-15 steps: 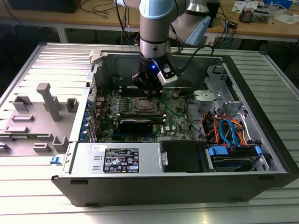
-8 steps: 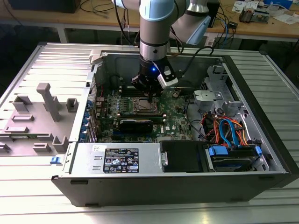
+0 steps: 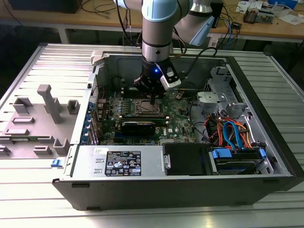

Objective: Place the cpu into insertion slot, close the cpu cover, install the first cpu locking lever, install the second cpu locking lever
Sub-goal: 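Install the second cpu locking lever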

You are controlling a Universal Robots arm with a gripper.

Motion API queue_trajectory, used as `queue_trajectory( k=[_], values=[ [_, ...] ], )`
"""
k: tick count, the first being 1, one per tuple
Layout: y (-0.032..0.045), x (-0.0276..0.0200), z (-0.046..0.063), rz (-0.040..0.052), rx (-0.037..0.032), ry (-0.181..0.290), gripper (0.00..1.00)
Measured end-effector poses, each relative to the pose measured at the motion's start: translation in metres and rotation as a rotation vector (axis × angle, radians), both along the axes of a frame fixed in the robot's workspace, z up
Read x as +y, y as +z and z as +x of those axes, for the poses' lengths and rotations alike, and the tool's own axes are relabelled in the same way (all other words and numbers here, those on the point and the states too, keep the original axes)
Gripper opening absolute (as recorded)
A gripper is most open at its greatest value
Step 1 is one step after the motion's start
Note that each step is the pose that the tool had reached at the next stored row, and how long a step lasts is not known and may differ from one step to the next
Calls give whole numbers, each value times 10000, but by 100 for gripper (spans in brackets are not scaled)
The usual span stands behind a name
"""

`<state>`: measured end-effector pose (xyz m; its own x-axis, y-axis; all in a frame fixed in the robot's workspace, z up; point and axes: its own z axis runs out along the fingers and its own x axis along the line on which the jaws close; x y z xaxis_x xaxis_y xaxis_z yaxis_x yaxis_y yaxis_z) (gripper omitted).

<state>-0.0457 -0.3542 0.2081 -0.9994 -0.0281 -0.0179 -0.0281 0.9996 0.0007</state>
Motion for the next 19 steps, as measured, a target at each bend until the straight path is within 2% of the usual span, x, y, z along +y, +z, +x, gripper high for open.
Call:
queue_trajectory(
  k=[6, 10, 14, 19],
  values=[
    [8, -3, 0, -2, 0, 1, 11],
    [8, -45, 0, -1, 0, 0, 11],
    [8, -107, 0, -1, -1, 0, 11],
    [18, -113, 0, -2, 0, 0, 11]
  ],
)
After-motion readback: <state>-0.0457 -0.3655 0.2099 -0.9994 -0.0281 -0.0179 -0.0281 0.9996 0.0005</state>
